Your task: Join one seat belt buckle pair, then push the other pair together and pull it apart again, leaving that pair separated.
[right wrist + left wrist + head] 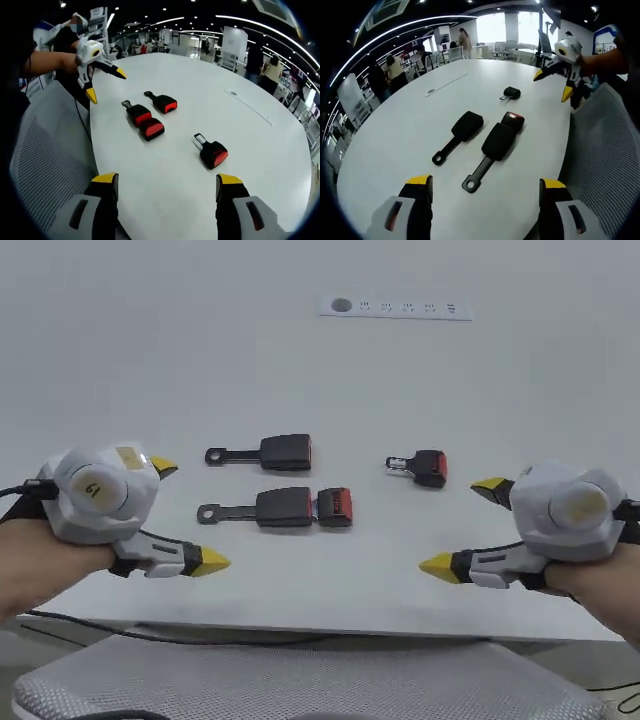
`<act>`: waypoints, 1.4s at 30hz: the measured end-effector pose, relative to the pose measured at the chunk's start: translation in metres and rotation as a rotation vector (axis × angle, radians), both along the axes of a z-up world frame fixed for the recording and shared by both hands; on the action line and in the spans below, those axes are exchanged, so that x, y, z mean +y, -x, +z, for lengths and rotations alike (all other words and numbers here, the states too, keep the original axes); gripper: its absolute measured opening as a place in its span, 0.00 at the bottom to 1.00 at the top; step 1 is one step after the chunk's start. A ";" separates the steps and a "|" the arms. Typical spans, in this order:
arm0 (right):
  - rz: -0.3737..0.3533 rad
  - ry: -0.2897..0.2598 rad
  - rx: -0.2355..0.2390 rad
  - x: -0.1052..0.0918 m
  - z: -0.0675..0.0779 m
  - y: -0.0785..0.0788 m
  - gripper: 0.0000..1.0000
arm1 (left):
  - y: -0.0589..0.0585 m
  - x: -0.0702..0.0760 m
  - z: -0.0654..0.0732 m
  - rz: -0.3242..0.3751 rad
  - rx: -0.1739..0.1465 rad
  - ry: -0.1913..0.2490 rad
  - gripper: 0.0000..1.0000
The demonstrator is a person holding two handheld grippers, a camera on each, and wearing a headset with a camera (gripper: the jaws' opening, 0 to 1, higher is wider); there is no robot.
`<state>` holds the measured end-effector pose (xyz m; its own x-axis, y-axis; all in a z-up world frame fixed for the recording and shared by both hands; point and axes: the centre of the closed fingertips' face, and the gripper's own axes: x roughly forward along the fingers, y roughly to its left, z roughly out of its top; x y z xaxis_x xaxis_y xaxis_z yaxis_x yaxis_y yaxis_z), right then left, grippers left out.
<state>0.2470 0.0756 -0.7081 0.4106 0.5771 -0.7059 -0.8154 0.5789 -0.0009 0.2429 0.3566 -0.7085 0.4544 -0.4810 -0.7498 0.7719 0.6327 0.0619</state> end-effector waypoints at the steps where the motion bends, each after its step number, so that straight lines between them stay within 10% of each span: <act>1: -0.009 -0.007 -0.003 0.000 0.002 0.001 0.82 | 0.001 0.004 0.000 0.012 -0.001 0.002 0.90; 15: -0.101 -0.023 -0.078 -0.016 0.013 -0.002 0.99 | 0.015 0.035 0.007 0.153 -0.022 0.080 1.00; 42: -0.139 -0.031 -0.086 -0.016 0.020 -0.001 0.99 | 0.018 0.026 0.013 0.159 -0.034 0.091 1.00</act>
